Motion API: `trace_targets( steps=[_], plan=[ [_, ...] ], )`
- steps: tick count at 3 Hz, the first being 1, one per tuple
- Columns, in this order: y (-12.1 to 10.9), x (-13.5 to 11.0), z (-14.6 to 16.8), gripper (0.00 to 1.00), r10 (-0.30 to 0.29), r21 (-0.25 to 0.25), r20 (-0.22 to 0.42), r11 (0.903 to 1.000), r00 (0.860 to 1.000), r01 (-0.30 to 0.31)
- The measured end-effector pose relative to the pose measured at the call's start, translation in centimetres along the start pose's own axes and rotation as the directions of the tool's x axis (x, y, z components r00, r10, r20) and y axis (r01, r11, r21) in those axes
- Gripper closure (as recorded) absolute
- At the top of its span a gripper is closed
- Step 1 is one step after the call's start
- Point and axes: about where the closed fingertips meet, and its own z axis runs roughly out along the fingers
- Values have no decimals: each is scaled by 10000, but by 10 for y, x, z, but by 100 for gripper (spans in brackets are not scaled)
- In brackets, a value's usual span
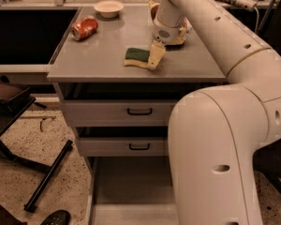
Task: Place sponge into bottom drawer
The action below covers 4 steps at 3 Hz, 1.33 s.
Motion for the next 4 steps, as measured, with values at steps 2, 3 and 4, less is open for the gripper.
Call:
trace_targets(
  steps=[2,3,4],
  plan=[
    [1,-1,1,88,-12,33,4,10000,10000,12],
    [1,-1,1,100,-12,33,4,10000,10000,12],
    [13,0,-5,100,122,128,79,9998,9999,-123]
  ],
)
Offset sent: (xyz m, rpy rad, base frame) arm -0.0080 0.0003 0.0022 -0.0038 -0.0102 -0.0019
